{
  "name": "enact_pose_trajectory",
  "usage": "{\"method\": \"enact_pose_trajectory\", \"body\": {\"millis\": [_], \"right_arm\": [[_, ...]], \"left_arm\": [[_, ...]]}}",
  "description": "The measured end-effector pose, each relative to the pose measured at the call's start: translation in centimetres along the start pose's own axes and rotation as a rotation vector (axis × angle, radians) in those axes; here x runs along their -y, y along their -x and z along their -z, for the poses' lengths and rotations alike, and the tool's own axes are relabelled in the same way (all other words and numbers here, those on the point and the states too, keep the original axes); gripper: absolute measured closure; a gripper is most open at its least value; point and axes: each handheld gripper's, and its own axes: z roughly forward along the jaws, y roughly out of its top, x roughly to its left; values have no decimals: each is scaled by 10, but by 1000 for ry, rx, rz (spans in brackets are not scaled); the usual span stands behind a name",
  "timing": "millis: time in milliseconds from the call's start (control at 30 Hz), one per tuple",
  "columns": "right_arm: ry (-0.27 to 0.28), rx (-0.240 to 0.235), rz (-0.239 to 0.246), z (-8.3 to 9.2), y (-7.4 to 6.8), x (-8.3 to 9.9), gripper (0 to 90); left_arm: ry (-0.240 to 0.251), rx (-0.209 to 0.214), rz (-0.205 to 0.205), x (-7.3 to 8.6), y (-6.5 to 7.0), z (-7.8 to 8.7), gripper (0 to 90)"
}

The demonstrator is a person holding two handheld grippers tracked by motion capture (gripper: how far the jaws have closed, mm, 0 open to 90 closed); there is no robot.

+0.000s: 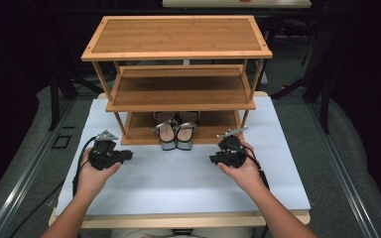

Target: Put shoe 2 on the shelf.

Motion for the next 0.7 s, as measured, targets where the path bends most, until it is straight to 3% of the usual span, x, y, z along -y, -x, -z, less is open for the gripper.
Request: {"method": "enact_pose_trajectory", "body": {"millis": [67,200,233,267,300,333,367,400,433,500,600,667,700], "right_arm": [[6,22,0,3,1,4,667],[31,-19,-24,15,8,18,665],[37,70,-30,20,7,26,664],[37,70,-30,20,7,26,664],[56,-52,-41,23,14,34,663],[54,69,-53,23,11,37,663],[62,-76,-60,24,17,41,662],[62,-76,-60,24,17,41,662],[76,43,-77,23,15,47,661],[75,68,-92,21,17,53,660],[82,69,-110,18,20,60,659],[101,80,-147,11,24,70,657],[109,61,-156,9,25,74,653]], "left_arm": [[1,0,0,3,-1,3,814],[-1,-12,6,18,-2,11,813],[4,-16,11,22,-2,11,813],[-3,-18,14,26,-3,13,813],[1,-25,28,34,-4,12,812],[-2,-28,33,38,-5,12,810],[-3,-32,37,41,-6,12,808],[-3,-32,37,41,-6,12,806],[-1,-35,48,45,-7,11,803],[-14,-38,55,52,-10,10,802],[-27,-41,51,57,-12,9,796],[-23,-49,67,64,-14,6,784],[-23,-49,67,64,-14,6,767]]}}
